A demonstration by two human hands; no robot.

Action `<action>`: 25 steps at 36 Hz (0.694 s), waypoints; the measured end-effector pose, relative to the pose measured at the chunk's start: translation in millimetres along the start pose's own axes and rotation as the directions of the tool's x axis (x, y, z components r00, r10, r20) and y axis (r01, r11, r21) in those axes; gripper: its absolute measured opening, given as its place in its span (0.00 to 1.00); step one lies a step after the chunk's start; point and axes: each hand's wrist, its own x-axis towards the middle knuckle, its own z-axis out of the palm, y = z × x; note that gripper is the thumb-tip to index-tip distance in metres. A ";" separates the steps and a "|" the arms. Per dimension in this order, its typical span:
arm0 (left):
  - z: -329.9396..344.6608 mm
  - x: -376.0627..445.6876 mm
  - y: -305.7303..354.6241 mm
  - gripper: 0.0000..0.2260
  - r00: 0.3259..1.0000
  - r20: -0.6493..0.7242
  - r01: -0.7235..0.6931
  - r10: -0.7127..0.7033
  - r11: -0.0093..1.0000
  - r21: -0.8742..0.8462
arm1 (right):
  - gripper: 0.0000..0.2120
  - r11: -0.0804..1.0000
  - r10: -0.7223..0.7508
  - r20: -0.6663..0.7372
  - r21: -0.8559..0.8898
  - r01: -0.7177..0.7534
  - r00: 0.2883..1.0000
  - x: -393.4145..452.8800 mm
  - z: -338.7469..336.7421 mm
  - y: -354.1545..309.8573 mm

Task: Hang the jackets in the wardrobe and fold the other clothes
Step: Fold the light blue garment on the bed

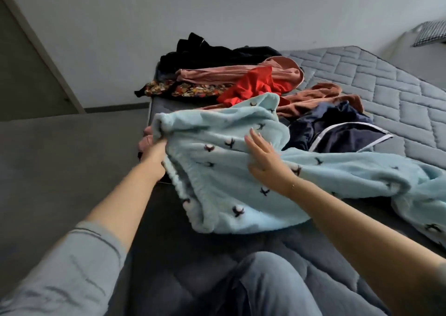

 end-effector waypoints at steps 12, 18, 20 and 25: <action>-19.7 -94.1 -133.8 0.31 0.989 -0.038 0.132 -0.144 0.720 0.682 | 0.24 0.968 -0.033 0.279 -0.229 0.099 0.960 -52.6 66.7 19.0; -21.8 -120.9 -145.1 0.21 0.985 0.094 0.046 -0.147 0.737 0.675 | 0.28 0.950 0.118 0.352 -0.313 -0.002 0.929 -90.6 59.1 35.8; -36.3 -123.9 -135.4 0.13 0.981 0.095 0.080 -0.170 0.795 0.602 | 0.32 0.945 0.120 0.366 -0.328 0.007 0.923 -97.9 54.0 35.2; -92.9 -127.2 -105.0 0.03 0.985 -0.043 0.160 -0.168 0.783 0.602 | 0.37 0.932 0.094 0.335 -0.362 0.036 0.937 -107.4 44.0 27.6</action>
